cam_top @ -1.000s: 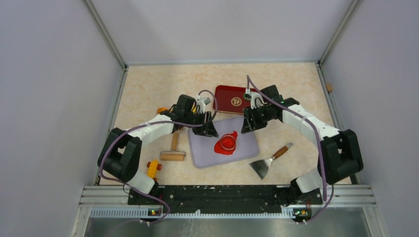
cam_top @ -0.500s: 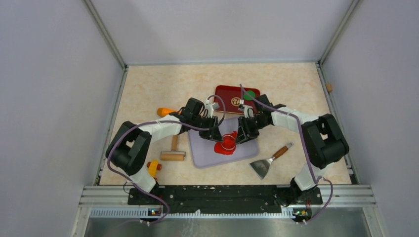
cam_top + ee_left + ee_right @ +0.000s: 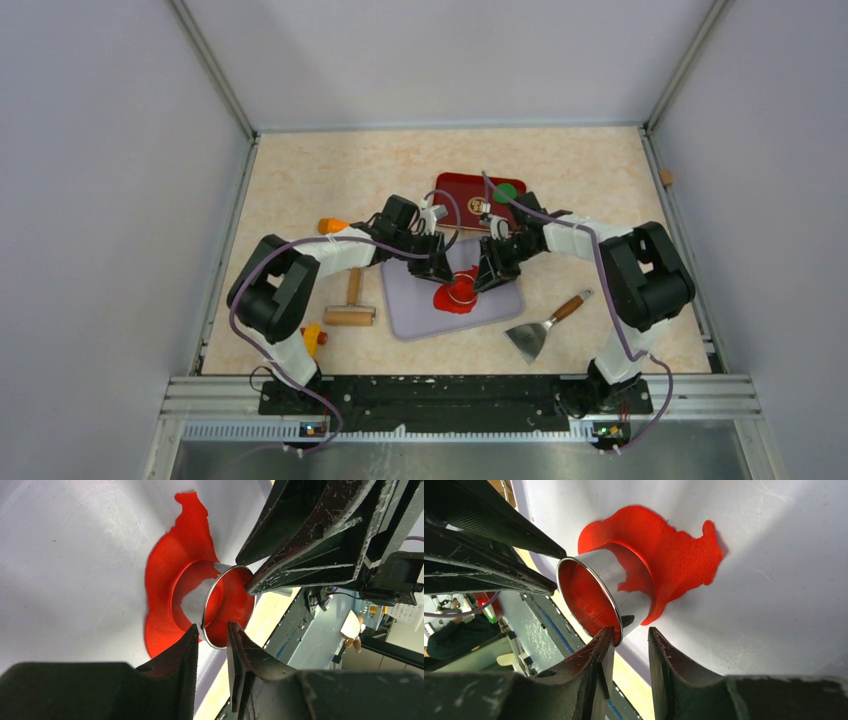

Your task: Roll out the dumpling wrappers from the dough

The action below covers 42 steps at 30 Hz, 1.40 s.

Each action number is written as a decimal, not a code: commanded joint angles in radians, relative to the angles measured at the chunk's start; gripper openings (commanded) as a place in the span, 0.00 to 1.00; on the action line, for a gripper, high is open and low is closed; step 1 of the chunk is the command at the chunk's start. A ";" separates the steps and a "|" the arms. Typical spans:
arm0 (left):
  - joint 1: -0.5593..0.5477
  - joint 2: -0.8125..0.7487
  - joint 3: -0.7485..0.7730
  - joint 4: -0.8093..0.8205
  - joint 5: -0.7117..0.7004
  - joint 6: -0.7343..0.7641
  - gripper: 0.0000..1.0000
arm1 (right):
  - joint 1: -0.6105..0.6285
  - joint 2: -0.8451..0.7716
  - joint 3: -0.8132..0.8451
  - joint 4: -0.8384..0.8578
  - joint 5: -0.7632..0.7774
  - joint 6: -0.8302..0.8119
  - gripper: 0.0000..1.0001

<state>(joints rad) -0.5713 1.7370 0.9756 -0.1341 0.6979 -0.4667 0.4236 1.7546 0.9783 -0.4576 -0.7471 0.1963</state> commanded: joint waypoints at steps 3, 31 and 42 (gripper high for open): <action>-0.005 -0.002 0.047 -0.015 -0.003 0.018 0.28 | 0.003 0.002 0.046 0.018 -0.033 0.003 0.32; -0.013 0.084 0.034 -0.146 -0.063 0.108 0.00 | 0.031 0.059 0.023 0.024 0.010 -0.010 0.05; -0.022 0.086 -0.087 -0.036 -0.095 0.169 0.00 | 0.052 0.066 -0.031 0.043 0.111 -0.036 0.00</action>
<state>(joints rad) -0.5713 1.7798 0.9710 -0.1661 0.7002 -0.3855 0.4316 1.7885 0.9947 -0.4519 -0.7673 0.2108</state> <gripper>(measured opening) 0.010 0.073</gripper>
